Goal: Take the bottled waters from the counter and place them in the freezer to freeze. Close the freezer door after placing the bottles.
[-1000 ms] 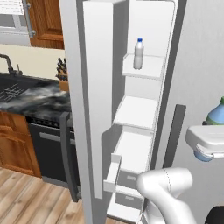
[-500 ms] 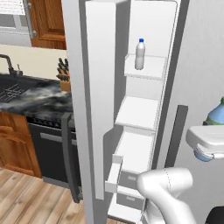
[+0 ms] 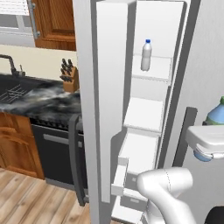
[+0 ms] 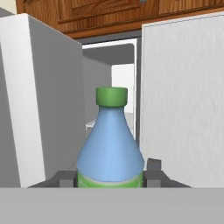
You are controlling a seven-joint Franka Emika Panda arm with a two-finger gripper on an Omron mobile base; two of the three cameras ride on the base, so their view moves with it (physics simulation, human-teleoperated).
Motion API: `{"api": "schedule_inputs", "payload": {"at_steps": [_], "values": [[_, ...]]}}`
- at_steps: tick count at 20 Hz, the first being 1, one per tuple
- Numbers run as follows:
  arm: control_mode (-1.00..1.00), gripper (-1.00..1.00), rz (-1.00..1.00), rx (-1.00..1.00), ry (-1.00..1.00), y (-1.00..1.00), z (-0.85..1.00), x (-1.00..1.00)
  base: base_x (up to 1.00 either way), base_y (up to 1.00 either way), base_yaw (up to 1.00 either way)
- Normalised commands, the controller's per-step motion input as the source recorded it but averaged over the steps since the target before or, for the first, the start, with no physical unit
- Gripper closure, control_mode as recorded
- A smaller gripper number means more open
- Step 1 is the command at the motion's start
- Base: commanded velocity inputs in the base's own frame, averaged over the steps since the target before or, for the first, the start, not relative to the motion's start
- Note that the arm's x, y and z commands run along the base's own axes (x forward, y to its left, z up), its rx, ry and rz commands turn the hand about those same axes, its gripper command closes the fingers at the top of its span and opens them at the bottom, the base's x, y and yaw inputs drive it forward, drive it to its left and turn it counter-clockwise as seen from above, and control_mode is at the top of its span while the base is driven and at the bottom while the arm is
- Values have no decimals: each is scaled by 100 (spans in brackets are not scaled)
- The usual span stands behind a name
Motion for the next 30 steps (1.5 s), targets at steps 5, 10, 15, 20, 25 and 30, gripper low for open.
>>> {"api": "schedule_inputs", "payload": {"at_steps": [5, 10, 15, 20, 25, 30], "values": [[100, 100, 0, 0, 0, 0, 0, 0, 39, 3, 0], [100, 100, 0, 0, 0, 0, 0, 0, 20, 0, 0], [100, 100, 0, 0, 0, 0, 0, 0, 1, 0, 0], [100, 100, 0, 0, 0, 0, 0, 0, 1, 0, 0], [-100, 100, 2, 0, -3, 0, 0, 7, 2, 0, 0], [-100, 100, 5, 0, -9, 1, -8, 26, 0, 0, 0]]}}
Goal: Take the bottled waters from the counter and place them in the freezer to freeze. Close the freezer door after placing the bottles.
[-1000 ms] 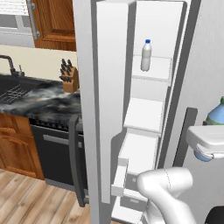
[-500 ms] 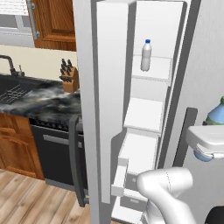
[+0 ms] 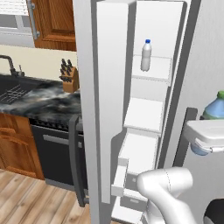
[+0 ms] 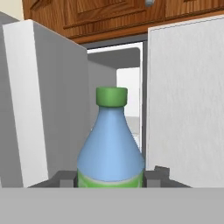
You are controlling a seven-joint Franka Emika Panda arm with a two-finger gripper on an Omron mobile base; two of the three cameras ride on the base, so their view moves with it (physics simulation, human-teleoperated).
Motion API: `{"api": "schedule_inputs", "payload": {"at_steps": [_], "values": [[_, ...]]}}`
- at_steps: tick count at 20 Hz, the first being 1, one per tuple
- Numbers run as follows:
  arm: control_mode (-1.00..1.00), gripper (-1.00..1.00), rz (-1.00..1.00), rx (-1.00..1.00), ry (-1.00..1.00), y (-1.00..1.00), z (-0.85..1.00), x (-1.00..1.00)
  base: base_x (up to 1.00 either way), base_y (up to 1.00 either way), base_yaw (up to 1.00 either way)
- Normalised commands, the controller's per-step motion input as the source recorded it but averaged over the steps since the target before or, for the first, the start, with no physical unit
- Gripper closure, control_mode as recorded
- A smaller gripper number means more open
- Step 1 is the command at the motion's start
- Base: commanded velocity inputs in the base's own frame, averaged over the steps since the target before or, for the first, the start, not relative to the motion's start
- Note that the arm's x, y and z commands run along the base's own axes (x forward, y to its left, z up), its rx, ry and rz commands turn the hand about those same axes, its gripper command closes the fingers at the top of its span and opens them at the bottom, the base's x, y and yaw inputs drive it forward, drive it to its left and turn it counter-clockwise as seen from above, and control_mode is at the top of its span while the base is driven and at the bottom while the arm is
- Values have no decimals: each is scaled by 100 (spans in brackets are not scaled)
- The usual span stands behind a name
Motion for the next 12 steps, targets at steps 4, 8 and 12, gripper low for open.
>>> {"api": "schedule_inputs", "payload": {"at_steps": [4, 8, 12], "values": [[-100, 100, 4, 6, 0, 8, 0, 40, 0, 0, 0], [-100, 100, 0, 2, 0, 7, 0, 43, 0, 0, 0], [-100, 100, 0, 0, 0, 0, 0, 41, 0, 0, 0]]}}
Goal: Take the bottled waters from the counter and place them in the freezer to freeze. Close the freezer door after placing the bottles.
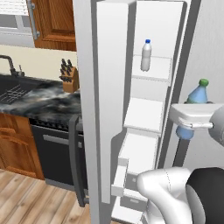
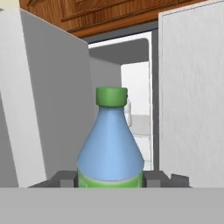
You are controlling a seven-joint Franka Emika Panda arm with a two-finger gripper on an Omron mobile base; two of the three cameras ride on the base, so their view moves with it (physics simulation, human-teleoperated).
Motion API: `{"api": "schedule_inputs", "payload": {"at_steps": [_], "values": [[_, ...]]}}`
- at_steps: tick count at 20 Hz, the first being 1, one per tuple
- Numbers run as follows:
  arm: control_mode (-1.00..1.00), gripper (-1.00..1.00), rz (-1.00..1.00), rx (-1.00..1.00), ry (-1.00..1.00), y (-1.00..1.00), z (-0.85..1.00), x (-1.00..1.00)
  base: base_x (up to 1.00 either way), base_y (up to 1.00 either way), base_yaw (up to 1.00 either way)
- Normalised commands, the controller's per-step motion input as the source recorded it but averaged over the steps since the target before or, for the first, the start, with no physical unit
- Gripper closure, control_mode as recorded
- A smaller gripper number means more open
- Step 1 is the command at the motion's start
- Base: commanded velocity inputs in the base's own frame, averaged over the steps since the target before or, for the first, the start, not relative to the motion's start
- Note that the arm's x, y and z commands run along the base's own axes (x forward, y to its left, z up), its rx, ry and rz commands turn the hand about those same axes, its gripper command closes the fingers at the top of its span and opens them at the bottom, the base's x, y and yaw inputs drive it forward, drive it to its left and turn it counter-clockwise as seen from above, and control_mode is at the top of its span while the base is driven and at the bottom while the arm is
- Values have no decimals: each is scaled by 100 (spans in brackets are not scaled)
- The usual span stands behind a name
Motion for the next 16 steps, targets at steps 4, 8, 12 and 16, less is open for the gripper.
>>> {"api": "schedule_inputs", "payload": {"at_steps": [4, 8, 12, 16], "values": [[-100, 100, -1, 0, 0, 0, 0, 43, 0, 0, 0], [-100, 100, -2, 0, 0, -13, 0, 42, 0, 0, 0], [-100, 100, -5, 0, 1, -28, 0, 46, 0, 0, 0], [-100, 100, -3, 0, 0, -5, 0, 23, 0, 0, 0]]}}
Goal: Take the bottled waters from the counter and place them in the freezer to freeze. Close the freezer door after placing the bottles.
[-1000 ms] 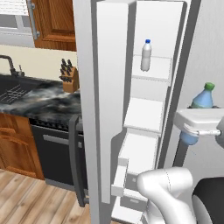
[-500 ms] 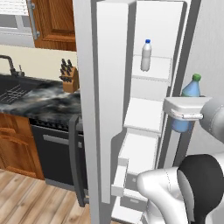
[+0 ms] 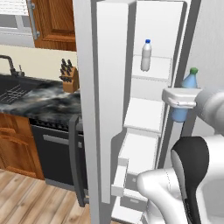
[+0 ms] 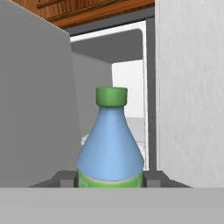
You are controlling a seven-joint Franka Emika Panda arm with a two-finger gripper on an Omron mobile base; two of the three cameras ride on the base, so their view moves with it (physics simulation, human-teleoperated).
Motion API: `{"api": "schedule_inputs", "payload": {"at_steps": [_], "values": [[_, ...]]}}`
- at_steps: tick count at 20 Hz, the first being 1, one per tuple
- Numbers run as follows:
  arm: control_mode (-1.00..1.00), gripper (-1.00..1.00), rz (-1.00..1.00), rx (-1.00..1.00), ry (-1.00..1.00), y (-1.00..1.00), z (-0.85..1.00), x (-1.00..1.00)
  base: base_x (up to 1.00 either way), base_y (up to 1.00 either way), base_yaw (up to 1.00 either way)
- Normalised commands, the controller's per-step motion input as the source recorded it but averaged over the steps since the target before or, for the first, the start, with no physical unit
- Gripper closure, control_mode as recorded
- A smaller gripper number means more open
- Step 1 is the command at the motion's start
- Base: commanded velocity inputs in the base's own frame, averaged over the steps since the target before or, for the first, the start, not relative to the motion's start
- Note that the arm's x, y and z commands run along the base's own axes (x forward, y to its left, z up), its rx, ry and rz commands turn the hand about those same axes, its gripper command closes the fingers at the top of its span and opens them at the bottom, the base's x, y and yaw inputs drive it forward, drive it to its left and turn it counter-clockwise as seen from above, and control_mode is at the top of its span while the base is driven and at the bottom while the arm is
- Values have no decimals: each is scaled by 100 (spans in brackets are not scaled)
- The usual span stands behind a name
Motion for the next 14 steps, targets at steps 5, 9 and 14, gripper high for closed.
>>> {"api": "schedule_inputs", "payload": {"at_steps": [5, 9, 14], "values": [[-100, 100, -5, 0, 0, -3, 0, 17, 0, 0, 0], [-100, 100, -3, 0, 0, 0, 0, 18, 0, 0, 0], [-100, 100, -3, 0, 0, 0, 0, 35, 0, 0, 0]]}}
